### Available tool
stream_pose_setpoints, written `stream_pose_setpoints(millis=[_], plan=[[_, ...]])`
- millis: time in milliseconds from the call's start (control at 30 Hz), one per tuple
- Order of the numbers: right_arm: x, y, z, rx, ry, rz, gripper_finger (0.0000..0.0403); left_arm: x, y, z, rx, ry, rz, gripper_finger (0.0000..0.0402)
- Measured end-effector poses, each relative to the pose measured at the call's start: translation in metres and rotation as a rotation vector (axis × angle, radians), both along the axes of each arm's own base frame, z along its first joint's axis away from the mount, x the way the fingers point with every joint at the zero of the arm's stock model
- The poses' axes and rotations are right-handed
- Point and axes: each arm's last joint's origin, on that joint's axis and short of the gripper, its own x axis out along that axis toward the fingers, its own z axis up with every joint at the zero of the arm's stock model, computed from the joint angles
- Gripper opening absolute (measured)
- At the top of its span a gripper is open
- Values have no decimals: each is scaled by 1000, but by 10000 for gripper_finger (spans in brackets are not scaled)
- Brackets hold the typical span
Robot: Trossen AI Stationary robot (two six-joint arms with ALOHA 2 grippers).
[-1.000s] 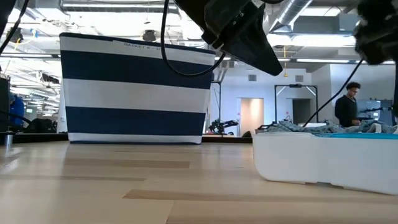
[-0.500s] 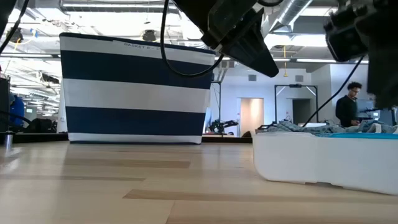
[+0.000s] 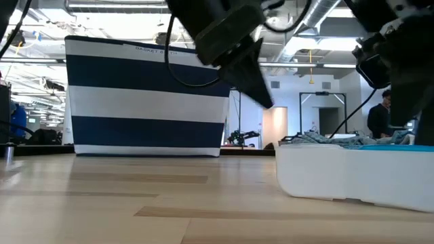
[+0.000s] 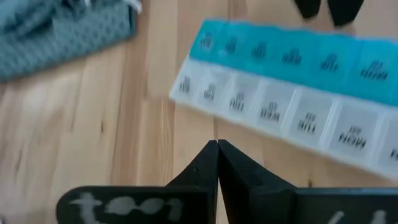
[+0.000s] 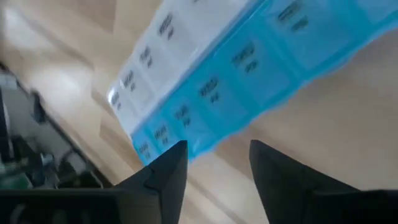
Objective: Pick & place medical supplies in basket/bin
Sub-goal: Put the white pill organizer into the blue bin
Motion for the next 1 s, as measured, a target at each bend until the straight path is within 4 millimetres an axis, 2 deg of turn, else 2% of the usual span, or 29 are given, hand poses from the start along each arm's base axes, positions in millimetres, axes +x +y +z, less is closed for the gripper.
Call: stream_pose_setpoints(millis=[167, 367, 467, 633, 767, 1000], plan=[[1, 1, -14, -39, 21, -94, 180, -4, 0, -3, -33, 23, 54, 0], [8, 13, -30, -40, -43, -162, 182, -8, -5, -12, -48, -23, 91, 0], [8, 16, -33, -83, -100, -190, 179, -10, -5, -16, -76, -18, 118, 0], [5, 19, -37, -94, -110, -236, 179, -22, -2, -35, -101, 24, 177, 0], [1, 19, -39, -179, -166, -279, 180, -30, -3, -48, -129, 56, 188, 0], [1, 16, -40, -214, -175, -296, 180, -29, -17, -46, -163, -20, 140, 0]])
